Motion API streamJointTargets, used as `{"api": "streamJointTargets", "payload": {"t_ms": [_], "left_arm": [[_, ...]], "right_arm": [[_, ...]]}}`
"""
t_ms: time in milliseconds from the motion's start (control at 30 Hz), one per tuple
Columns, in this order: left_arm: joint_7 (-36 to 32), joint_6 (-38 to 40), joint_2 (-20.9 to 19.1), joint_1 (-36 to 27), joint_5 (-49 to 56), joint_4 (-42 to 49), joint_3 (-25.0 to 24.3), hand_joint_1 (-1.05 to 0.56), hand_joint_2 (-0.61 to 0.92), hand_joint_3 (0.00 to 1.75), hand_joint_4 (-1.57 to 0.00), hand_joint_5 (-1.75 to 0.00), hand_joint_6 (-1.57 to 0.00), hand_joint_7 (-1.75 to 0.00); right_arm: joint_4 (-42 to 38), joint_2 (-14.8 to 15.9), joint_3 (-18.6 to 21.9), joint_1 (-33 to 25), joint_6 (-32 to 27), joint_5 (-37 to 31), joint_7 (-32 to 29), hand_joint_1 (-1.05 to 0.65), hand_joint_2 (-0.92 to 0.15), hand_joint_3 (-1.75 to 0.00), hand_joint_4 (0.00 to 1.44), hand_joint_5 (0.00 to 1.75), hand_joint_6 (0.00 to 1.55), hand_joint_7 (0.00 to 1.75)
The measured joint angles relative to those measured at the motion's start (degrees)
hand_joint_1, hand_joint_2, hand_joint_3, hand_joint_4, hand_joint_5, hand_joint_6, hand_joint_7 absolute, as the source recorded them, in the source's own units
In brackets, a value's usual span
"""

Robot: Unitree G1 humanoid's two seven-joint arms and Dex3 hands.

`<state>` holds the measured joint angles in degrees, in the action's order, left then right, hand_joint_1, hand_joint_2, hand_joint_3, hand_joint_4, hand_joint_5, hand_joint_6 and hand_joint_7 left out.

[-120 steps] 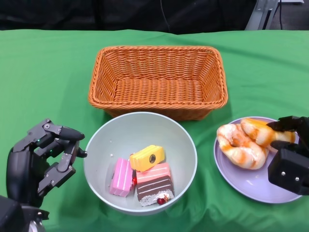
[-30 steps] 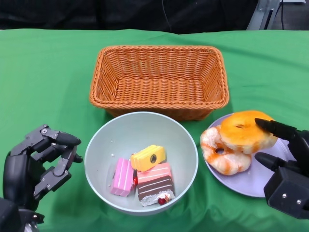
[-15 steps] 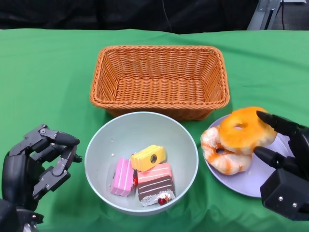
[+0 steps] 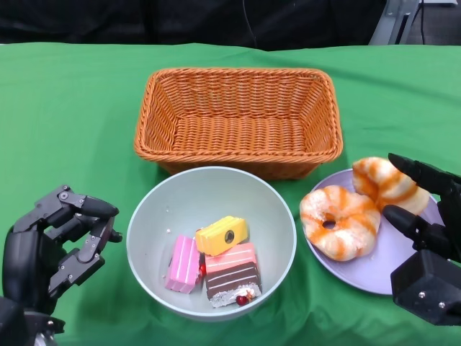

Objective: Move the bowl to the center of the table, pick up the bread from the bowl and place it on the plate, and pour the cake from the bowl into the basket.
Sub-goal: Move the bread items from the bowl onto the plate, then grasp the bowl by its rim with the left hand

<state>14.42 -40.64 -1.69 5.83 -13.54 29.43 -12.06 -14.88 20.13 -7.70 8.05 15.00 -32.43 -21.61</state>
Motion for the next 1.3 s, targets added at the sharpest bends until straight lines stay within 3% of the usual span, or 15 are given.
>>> {"api": "streamJointTargets", "payload": {"t_ms": [267,633,733,800,967,1000,1033,1100,1167,1300], "left_arm": [[0.7,0.0,-0.2,0.0,-0.4,0.7,0.0,-0.07,0.83,0.57,-0.73,-1.5,-0.84,-1.03],[0.7,0.0,-0.2,0.0,-0.5,0.9,0.0,-0.07,0.83,0.56,-0.73,-1.5,-0.85,-1.02],[0.7,0.0,-0.2,0.0,-0.5,1.0,0.0,-0.07,0.84,0.56,-0.73,-1.5,-0.85,-1.02],[0.7,0.0,-0.2,0.0,-0.5,1.0,0.0,-0.07,0.84,0.56,-0.73,-1.5,-0.85,-1.02],[0.7,0.0,-0.2,0.0,-0.5,0.9,0.0,-0.06,0.85,0.55,-0.73,-1.5,-0.85,-1.03],[0.7,0.0,-0.2,0.0,-0.5,0.9,0.0,-0.06,0.85,0.55,-0.73,-1.51,-0.85,-1.03],[0.7,0.0,-0.2,-0.1,-0.5,0.9,0.0,-0.06,0.85,0.55,-0.73,-1.51,-0.85,-1.03],[0.7,0.0,-0.2,-0.1,-0.5,0.9,0.0,-0.06,0.85,0.55,-0.73,-1.5,-0.85,-1.03],[0.7,0.0,-0.2,-0.2,-0.5,0.8,0.0,-0.06,0.84,0.54,-0.73,-1.49,-0.85,-1.03],[0.7,0.0,-0.2,-0.5,-0.7,-0.4,0.0,-0.05,0.86,0.53,-0.73,-1.5,-0.85,-1.03]], "right_arm": [[0.3,-0.7,0.1,0.0,0.8,0.0,-1.5,-0.91,-0.92,-0.5,0.69,0.03,0.67,0.03],[-0.6,-1.8,1.1,0.7,7.1,2.2,-3.2,-0.85,-0.92,-0.38,0.75,0.04,0.71,0.03],[-2.6,-2.9,2.2,1.2,13.6,8.1,-1.9,-0.79,-0.92,-0.3,0.75,0.04,0.7,0.02],[-4.3,-3.6,2.4,1.8,18.6,13.8,1.8,-0.65,-0.92,-0.22,0.79,0.05,0.71,0.02],[-6.9,-6.8,2.4,3.0,27.1,34.1,17.7,-0.33,-0.92,-0.13,0.96,0.13,0.84,0.07],[-6.7,-7.6,2.5,3.1,27.1,37.8,20.8,-0.23,-0.92,-0.16,1.02,0.4,0.96,0.14],[-6.3,-8.6,2.6,3.2,26.5,41.6,23.5,-0.2,-0.91,-0.17,0.98,0.6,1.0,0.16],[-4.5,-10.9,3.3,3.2,23.5,47.7,27.7,-0.15,-0.84,-0.41,0.88,1.08,1.05,0.4],[-1.9,-13.0,4.3,3.1,19.8,52.6,30.6,-0.13,-0.77,-0.61,0.82,1.3,0.93,0.75],[1.2,-14.6,5.9,2.5,14.6,56.4,34.8,-0.09,-0.65,-0.88,0.79,1.45,0.83,1.04]]}}
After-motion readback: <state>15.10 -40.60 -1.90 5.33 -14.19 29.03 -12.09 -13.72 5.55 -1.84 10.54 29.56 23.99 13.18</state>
